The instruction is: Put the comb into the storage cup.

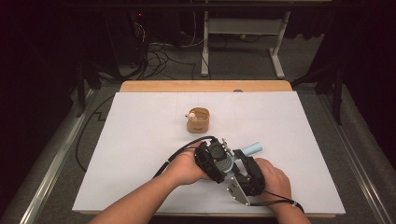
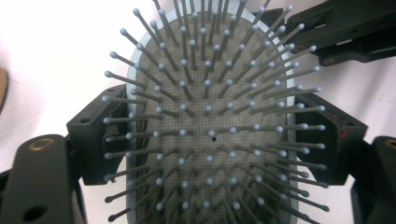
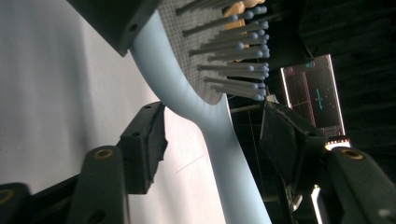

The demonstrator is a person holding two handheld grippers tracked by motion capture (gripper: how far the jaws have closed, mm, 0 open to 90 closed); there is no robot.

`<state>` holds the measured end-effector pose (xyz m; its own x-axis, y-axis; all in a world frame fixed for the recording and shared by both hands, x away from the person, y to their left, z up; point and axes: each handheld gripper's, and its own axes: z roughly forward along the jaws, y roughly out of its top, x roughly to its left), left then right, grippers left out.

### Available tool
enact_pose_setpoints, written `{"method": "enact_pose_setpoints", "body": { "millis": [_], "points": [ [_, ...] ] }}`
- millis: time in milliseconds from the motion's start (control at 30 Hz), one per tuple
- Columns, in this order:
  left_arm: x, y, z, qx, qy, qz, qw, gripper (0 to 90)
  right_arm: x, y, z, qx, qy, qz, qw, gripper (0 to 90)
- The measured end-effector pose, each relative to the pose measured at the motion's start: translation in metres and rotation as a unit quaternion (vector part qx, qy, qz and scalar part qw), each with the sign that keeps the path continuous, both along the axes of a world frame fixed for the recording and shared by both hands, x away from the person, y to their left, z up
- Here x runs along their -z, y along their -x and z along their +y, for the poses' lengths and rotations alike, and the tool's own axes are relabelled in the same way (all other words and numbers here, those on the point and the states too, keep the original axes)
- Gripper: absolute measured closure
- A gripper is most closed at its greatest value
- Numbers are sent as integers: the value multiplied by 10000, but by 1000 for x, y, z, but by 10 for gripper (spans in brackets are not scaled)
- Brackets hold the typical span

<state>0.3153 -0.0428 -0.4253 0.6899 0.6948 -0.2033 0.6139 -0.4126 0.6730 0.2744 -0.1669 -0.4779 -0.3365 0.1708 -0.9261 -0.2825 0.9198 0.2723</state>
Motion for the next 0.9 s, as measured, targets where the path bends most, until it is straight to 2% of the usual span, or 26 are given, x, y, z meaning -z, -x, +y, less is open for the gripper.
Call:
{"method": "enact_pose_setpoints", "body": {
  "millis": [633, 900],
  "points": [
    [-2, 1, -5, 65, 26, 0, 10000, 209, 2, 2, 3, -45, 315, -173, 9993, 564],
    [-3, 1, -7, 88, 26, -2, 10000, 209, 2, 2, 3, -26, 359, -209, 9991, 606]
  ]
}}
